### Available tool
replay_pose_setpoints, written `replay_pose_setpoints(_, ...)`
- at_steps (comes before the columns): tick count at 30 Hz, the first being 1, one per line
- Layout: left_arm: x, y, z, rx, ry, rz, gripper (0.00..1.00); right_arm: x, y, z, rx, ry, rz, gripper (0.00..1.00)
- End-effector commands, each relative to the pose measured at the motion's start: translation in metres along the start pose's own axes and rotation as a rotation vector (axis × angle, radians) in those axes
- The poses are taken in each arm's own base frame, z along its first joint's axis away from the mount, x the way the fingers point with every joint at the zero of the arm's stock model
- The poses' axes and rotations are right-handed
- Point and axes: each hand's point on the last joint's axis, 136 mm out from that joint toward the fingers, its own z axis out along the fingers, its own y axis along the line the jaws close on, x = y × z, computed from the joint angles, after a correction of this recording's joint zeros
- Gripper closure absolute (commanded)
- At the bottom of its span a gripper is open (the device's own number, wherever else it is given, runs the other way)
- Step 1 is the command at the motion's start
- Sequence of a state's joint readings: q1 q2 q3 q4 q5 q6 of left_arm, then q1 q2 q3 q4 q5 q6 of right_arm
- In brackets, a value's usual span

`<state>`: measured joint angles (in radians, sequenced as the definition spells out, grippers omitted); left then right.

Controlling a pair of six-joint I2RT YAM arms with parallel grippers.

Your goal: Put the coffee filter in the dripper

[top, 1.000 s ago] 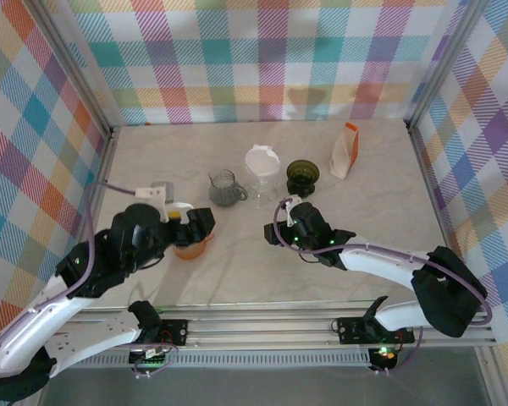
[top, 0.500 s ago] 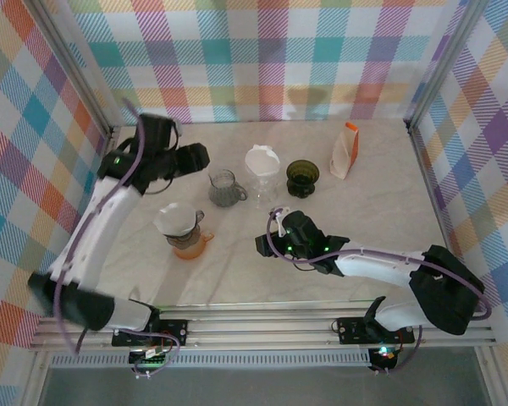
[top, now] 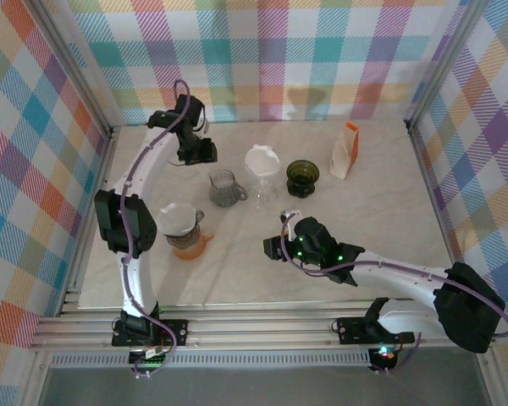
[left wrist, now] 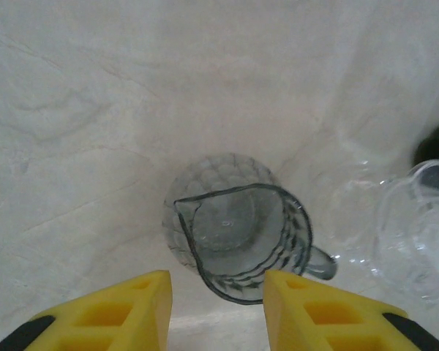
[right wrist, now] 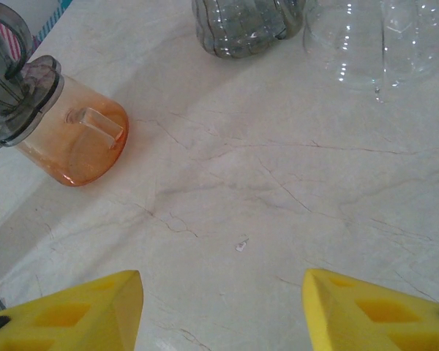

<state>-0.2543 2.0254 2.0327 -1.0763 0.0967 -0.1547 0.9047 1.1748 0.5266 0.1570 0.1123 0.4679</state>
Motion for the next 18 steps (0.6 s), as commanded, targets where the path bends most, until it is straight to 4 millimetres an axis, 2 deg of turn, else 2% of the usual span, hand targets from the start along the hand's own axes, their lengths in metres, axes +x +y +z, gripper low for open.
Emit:
replay_pose_setpoints(1,0.014,-0.001,0.007,-0.003,0.059,0.066,0.58,0.0,-0.002,-0.007,0.011,-0.02,-0.006,0.4)
replay_pose_setpoints(8,0.02,0.003,0.031,-0.066,0.105,0.1,0.6,0.0,-0.005,-0.012,0.017,-0.037,-0.009,0.4)
replay_pose_setpoints(10,0.019,0.006,0.035,-0.09,0.103,0.093,0.53,0.001,-0.006,-0.013,0.019,-0.036,-0.008,0.4)
replay_pose_setpoints(11,0.016,0.008,0.036,-0.106,0.093,0.086,0.49,0.002,-0.007,-0.013,0.02,-0.034,-0.008,0.4)
replay_pose_setpoints(18,-0.011,0.014,0.031,-0.159,-0.02,0.04,0.42,0.005,-0.008,-0.013,0.019,-0.035,-0.005,0.4)
